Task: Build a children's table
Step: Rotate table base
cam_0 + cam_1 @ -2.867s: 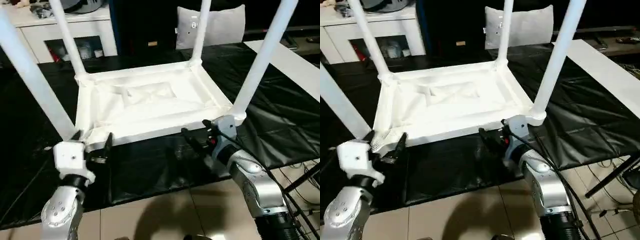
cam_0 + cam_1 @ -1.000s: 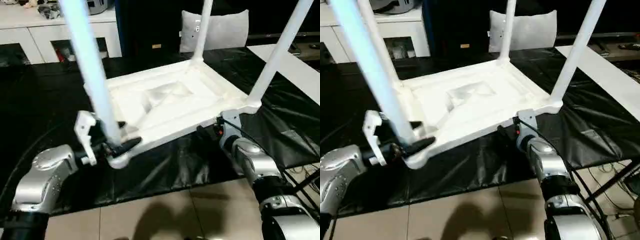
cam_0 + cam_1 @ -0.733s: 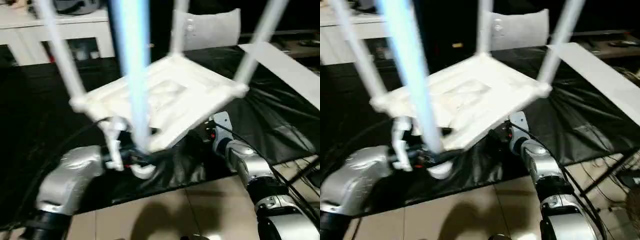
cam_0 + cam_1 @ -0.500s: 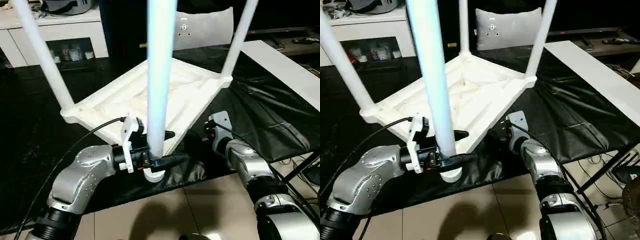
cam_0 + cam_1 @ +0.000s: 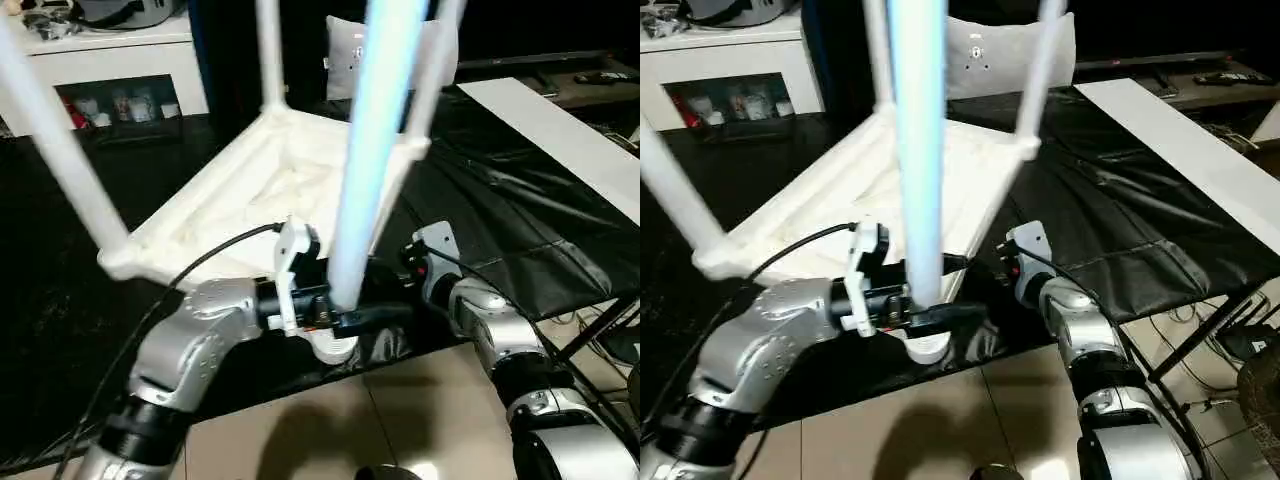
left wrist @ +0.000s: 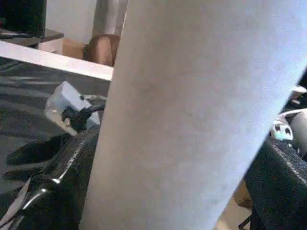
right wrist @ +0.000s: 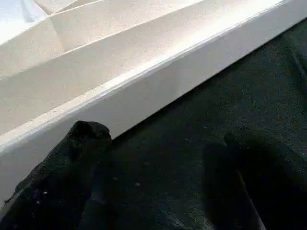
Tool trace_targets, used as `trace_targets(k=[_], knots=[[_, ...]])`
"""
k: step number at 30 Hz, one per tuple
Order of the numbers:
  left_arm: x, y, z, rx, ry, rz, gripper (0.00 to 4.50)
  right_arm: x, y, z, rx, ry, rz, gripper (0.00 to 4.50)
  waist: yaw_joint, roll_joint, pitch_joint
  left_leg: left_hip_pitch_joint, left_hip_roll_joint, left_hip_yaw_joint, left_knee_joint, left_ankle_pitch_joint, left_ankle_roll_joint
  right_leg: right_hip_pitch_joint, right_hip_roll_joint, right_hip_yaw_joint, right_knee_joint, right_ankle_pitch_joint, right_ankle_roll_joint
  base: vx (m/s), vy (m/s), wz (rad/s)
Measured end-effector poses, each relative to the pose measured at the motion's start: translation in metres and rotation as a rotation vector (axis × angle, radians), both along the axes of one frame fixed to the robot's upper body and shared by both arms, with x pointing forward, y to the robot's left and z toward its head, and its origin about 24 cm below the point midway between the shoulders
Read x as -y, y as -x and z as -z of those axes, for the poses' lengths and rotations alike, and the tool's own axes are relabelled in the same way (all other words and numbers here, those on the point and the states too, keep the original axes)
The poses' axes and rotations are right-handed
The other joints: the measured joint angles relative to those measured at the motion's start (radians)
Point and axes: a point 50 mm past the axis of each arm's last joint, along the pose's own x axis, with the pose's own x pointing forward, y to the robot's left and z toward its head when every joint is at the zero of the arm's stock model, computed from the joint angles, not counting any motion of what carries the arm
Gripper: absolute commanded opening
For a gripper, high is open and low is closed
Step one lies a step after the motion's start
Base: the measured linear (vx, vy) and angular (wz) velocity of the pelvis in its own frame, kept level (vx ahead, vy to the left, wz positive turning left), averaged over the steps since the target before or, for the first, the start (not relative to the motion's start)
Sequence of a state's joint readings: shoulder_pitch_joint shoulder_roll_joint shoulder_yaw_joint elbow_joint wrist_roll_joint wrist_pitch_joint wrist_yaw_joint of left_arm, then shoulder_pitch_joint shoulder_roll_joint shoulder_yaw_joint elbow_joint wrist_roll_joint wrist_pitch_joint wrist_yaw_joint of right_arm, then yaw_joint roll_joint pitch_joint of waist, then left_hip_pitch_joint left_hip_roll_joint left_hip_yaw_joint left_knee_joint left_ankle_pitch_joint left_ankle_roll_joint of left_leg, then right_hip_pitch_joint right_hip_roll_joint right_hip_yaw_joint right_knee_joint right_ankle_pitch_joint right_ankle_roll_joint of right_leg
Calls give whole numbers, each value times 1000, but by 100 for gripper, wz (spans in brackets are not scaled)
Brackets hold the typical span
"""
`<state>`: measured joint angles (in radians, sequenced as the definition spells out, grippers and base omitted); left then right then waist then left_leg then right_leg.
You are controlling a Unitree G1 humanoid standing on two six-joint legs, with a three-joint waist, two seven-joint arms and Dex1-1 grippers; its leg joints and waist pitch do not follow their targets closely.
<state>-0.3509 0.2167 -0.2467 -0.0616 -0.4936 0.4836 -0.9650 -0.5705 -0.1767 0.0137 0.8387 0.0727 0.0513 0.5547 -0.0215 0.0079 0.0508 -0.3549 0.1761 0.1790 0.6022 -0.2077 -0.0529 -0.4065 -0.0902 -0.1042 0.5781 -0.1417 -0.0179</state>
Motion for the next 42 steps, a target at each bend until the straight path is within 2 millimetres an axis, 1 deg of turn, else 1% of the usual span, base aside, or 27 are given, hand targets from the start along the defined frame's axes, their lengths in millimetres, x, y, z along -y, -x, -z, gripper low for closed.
trace_targets(k=[4, 10, 16, 18, 22, 25, 28, 31, 34, 36, 38, 42], knots=[[7, 0, -1, 1, 10, 1, 442, -5, 1, -1, 12, -7, -33, 450, 1, 0, 0, -1, 0, 0, 0, 0, 0, 0, 0, 0, 0, 0, 0, 0, 0, 0], [22, -3, -1, 12, 20, -7, 442, -11, 1, -1, 19, -9, -45, 450, 4, 0, 0, -1, 0, 0, 0, 0, 0, 0, 0, 0, 0, 0, 0, 0, 0, 0], [29, -9, -1, 35, 9, -58, 442, -17, 2, -1, 17, -28, -59, 450, 4, 0, 0, -1, 0, 0, 0, 0, 0, 0, 0, -1, 0, 0, 0, 0, 0, 0], [31, -12, 0, 42, 3, -91, 442, -18, 2, -1, 20, -29, -65, 450, 9, 0, 0, -2, 0, 0, 0, 0, 0, 0, 0, -1, -1, 0, 0, 0, 0, 0], [35, -20, 1, 52, 14, -166, 442, -12, 5, 0, 20, -50, -56, 450, 24, 1, 0, -2, 0, 0, 0, 0, 0, 0, -1, -1, -1, 0, 0, 0, 0, 0], [35, -22, 2, 76, 3, -197, 442, -7, 8, 1, 23, -65, -50, 450, 27, 1, 0, -2, 0, 0, 0, 0, 0, 0, 0, -1, -1, 0, 0, 0, 0, 0], [38, -26, 3, 124, 7, -265, 442, 1, 11, -2, 43, -75, -34, 450, 29, 2, 1, -2, 0, 0, 0, 0, 0, 0, -1, -1, -1, 0, 0, 0, 0, 0], [33, -30, 4, 186, -27, -305, 442, 4, 16, -6, 65, -90, -54, 450, 25, 3, 0, -1, 0, 0, 0, 0, 0, 0, 0, -1, -1, 0, 0, 0, 0, 0], [29, -31, 4, 210, -67, -289, 442, 13, 22, -7, 59, -100, -51, 450, 25, 4, 0, 1, 0, -1, 0, 0, 0, 1, 0, -1, -1, 0, 0, 0, 0, 0], [18, -30, 10, 205, -113, -251, 442, 20, 27, -11, 83, -100, -58, 450, 24, 6, 0, 1, 0, -1, 0, 0, 0, 1, 0, -1, -1, 0, 0, 0, 0, 0], [12, -29, 13, 196, -135, -226, 442, 27, 31, -13, 98, -95, -58, 450, 24, 7, 1, 1, 0, -1, 0, 0, 0, 1, 0, -1, -1, 0, 0, 0, 0, 0], [-6, -24, 27, 168, -205, -182, 442, 31, 36, -23, 144, -89, -76, 450, 25, 12, 0, 1, 0, -1, -1, 0, 0, 1, 0, -2, -1, 0, 0, 0, 0, 0]])
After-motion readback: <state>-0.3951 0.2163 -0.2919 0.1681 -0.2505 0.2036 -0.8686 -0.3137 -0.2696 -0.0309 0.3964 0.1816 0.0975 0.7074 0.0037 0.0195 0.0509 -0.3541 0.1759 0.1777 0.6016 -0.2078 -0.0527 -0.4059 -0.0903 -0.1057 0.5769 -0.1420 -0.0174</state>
